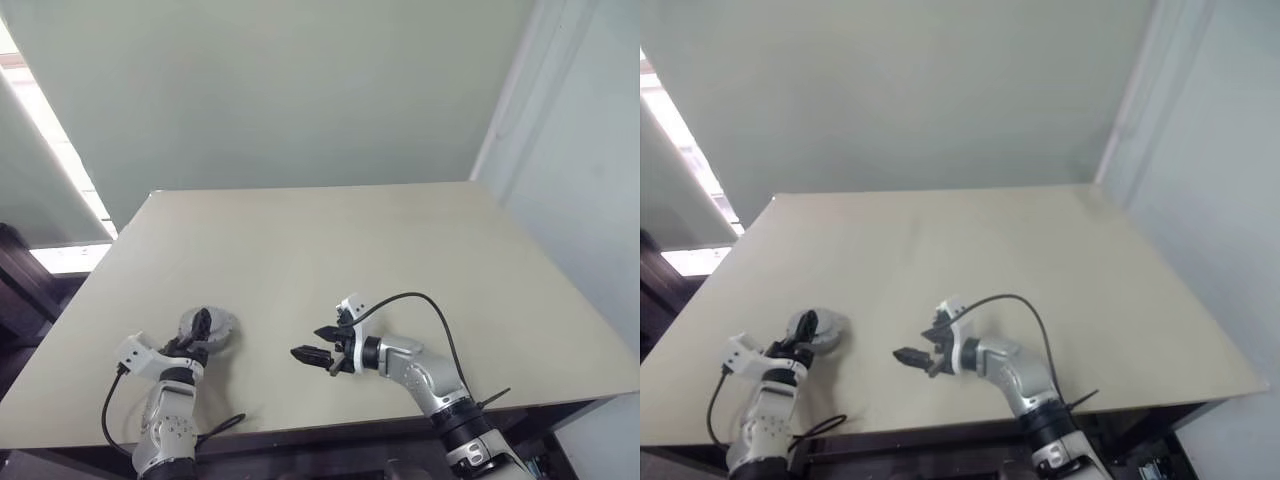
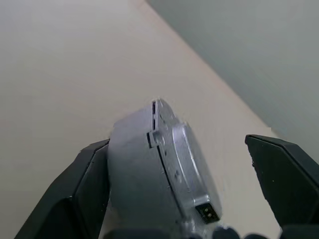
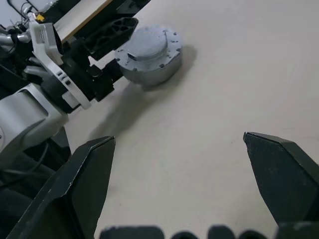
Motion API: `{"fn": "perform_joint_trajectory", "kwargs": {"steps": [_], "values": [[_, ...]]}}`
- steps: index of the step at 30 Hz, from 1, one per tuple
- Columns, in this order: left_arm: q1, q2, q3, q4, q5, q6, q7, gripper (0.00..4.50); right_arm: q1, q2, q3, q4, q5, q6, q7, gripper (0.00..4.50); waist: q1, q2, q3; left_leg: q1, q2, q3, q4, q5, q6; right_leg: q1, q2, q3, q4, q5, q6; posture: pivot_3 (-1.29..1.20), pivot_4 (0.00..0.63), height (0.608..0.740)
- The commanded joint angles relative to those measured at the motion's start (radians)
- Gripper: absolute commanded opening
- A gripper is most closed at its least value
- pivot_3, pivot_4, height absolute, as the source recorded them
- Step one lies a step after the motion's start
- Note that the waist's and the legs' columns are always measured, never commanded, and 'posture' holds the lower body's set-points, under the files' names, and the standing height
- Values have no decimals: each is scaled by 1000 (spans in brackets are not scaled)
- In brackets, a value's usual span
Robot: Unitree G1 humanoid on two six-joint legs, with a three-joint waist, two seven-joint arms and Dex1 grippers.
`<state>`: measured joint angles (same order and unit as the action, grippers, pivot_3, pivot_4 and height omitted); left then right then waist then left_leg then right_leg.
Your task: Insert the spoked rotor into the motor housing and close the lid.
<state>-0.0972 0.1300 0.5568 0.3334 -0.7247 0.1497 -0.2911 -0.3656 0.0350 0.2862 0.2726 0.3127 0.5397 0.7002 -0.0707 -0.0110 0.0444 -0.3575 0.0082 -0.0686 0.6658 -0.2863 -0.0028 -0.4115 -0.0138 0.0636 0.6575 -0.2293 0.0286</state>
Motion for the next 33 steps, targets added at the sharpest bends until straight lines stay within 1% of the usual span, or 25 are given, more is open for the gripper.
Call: {"fn": "perform_joint_trajectory", "kwargs": {"steps": [1,4,6,7,9,10,15,20,27,33], "values": [[-18,20,10,-35,49,-55,49,4441,-26,8,-14,-13,2,-21,4,4500,0,0,0,0,0,0,0,0,0,0,0,0,0,0,0,0,0,740],[-5,48,27,-32,128,-125,120,4441,-26,9,-15,-12,2,-23,2,4500,-1,0,0,0,0,-1,0,0,0,0,0,0,0,0,0,0,0,740],[19,73,11,-48,180,-143,134,4441,-26,9,-17,-12,2,-24,0,4500,-1,0,0,1,0,-1,0,0,0,0,1,0,0,0,0,0,0,740],[48,100,-3,-76,243,-169,151,4441,-25,8,-19,-11,2,-26,-1,4500,-2,0,0,1,0,0,0,0,0,0,0,0,0,0,0,0,0,740],[92,132,-20,-129,326,-224,165,4441,-25,7,-22,-6,1,-31,-2,4500,-3,0,0,2,0,0,-1,0,0,0,0,1,0,0,0,0,0,740],[112,137,-25,-165,332,-239,154,4441,-26,7,-24,-4,2,-33,-2,4500,-2,0,0,2,0,0,-2,0,0,0,0,1,0,0,0,0,0,740],[228,136,-97,-388,261,-223,-7,4441,-46,-5,-42,21,-14,-104,3,4500,16,1,0,1,-1,1,0,0,-1,0,-2,0,0,0,0,0,0,740],[288,142,-145,-524,197,-150,-75,4441,-78,-47,-79,62,-39,-213,0,4500,16,1,0,3,0,2,0,0,-1,2,-1,1,0,0,0,0,0,740],[330,175,-213,-598,188,-64,-147,4441,-95,-117,-155,113,-93,-376,-57,4500,16,2,1,3,0,3,-1,0,-1,1,0,2,0,0,0,0,0,740],[346,207,-260,-634,186,9,-191,4441,-66,-171,-204,103,-88,-399,-64,4500,16,2,1,4,0,3,-1,0,-1,2,0,2,0,0,0,0,0,740]]}}
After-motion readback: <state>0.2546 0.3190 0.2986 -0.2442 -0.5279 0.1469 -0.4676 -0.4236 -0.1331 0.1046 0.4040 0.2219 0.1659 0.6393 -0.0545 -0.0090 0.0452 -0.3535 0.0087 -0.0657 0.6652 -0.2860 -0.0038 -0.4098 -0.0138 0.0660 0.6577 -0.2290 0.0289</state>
